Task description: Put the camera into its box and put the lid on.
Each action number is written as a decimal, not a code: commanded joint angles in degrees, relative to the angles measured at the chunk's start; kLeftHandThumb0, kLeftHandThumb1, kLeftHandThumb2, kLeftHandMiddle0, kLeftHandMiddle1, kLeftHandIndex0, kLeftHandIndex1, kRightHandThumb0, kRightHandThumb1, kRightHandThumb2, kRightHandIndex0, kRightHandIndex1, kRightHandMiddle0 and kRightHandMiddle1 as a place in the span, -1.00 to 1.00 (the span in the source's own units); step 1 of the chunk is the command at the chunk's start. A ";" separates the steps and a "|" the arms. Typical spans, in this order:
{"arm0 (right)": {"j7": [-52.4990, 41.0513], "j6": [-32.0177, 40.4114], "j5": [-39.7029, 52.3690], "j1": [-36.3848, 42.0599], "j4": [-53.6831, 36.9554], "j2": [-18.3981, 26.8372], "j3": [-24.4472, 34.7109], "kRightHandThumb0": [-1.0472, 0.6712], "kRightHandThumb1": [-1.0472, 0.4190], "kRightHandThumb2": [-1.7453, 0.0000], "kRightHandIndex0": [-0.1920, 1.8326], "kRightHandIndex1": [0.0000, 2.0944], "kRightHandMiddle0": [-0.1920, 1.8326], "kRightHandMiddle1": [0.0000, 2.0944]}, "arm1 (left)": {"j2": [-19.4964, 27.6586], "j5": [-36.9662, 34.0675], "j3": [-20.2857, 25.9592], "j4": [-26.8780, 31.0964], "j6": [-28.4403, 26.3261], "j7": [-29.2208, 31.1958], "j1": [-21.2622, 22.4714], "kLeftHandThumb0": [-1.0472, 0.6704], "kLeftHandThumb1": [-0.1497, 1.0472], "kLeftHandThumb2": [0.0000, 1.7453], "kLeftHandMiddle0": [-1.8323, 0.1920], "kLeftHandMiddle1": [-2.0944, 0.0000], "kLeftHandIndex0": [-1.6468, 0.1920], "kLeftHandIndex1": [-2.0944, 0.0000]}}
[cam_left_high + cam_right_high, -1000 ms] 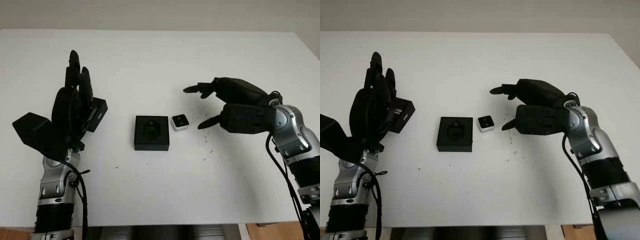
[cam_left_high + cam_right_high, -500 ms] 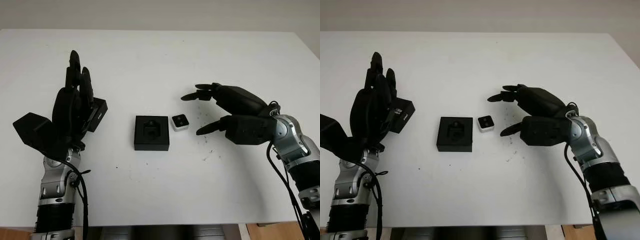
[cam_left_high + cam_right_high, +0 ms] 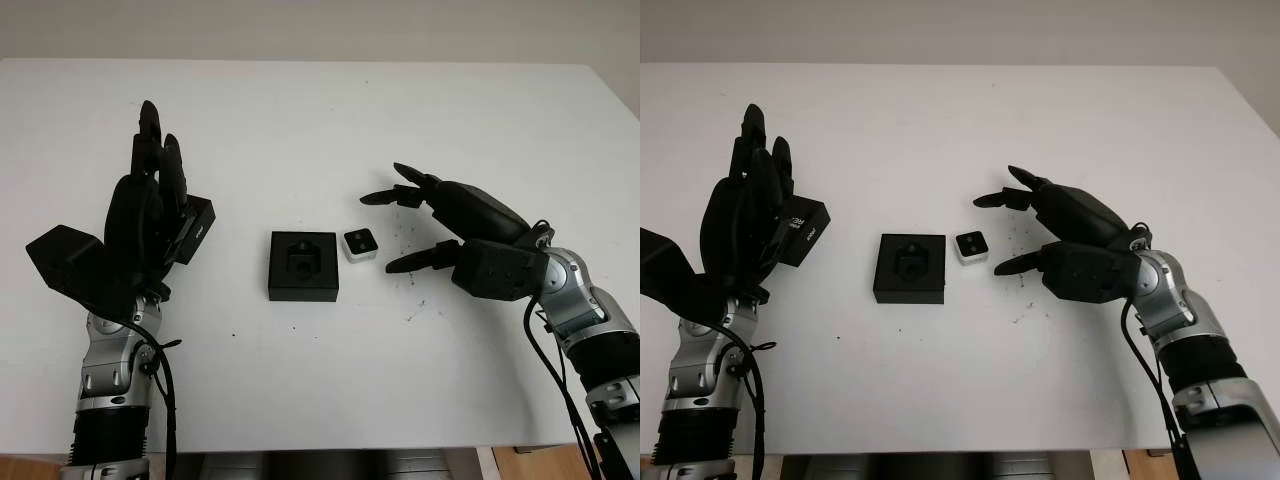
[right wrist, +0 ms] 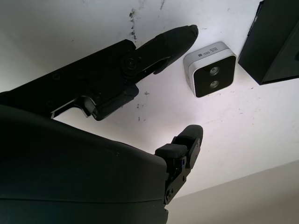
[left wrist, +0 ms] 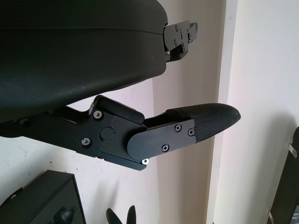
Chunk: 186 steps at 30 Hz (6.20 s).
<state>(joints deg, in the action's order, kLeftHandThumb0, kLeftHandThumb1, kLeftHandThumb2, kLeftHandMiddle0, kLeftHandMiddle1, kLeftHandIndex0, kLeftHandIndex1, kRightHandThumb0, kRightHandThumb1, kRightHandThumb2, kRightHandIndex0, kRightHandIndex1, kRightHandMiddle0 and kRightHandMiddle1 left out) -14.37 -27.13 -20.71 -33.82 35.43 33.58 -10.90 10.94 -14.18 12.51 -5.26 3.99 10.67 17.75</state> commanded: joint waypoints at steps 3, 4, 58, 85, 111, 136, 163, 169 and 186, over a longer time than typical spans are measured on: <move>1.37 -1.59 0.37 0.09 2.10 -0.97 0.50 -0.48 -0.73 0.93 -0.88 -0.95 -0.47 -0.62 | -0.23 0.01 -0.12 0.51 0.55 -0.01 0.32 -0.63 1.00 -0.23 1.00 1.00 1.00 1.00; 1.78 -2.36 0.28 -0.05 2.84 -1.18 0.40 -0.48 -0.73 0.93 -0.88 -0.96 -0.47 -0.61 | -0.33 0.07 -0.09 0.47 0.77 -0.10 0.27 -0.62 1.00 -0.23 1.00 1.00 1.00 1.00; 16.73 -12.19 -8.70 -3.04 13.46 -3.28 -3.79 -0.23 -0.84 0.95 -0.68 -0.92 -0.42 0.26 | -1.17 1.21 -0.11 0.31 1.64 -1.53 -0.19 -0.63 1.00 -0.26 1.00 1.00 1.00 1.00; 4.08 6.18 9.11 1.77 -1.00 -9.43 5.23 -0.29 -0.93 0.94 -0.66 -0.94 -0.55 0.57 | -1.12 0.85 0.03 -0.01 1.79 -0.67 -0.40 -0.61 1.00 -0.25 1.00 1.00 1.00 1.00; -0.52 32.34 31.50 11.46 -27.25 -22.56 13.08 -0.27 -0.95 0.94 -0.69 -0.96 -0.59 0.62 | -1.29 0.27 0.16 -0.28 0.87 -0.82 -0.27 -0.62 1.00 -0.27 1.00 1.00 1.00 1.00; -3.99 34.44 28.47 15.91 -30.28 -25.96 6.96 -0.29 -0.96 0.94 -0.72 -0.96 -0.59 0.73 | -0.83 0.96 -0.15 0.01 -0.32 -0.90 -0.02 -0.65 1.00 -0.29 1.00 1.00 1.00 1.00; -3.95 27.59 25.30 12.04 -19.17 -30.79 6.11 -0.29 -1.00 0.92 -0.75 -0.96 -0.68 0.82 | -1.08 2.23 -0.67 -0.93 -0.34 -1.85 0.48 -0.66 1.00 -0.29 1.00 1.00 1.00 1.00; -6.18 27.62 25.99 12.41 -18.83 -30.94 5.76 -0.30 -0.99 0.93 -0.74 -0.96 -0.66 0.82 | -1.00 2.25 -0.62 -1.10 -0.24 -1.66 0.55 -0.68 1.00 -0.30 1.00 1.00 1.00 1.00; -6.27 22.86 23.47 12.04 -13.06 -30.60 5.29 -0.30 -0.98 0.94 -0.75 -0.97 -0.63 0.80 | -0.99 2.68 -0.93 -0.24 -0.59 -1.84 0.16 -0.68 1.00 -0.28 1.00 1.00 1.00 1.00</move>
<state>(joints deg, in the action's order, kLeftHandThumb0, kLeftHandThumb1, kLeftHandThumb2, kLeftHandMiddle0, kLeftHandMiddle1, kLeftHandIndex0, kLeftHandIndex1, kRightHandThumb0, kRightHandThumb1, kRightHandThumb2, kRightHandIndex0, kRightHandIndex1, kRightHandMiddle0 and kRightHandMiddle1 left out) -20.85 -3.98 3.16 -21.87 20.72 2.90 -5.36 9.70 -11.68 11.70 -6.39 3.42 8.87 17.73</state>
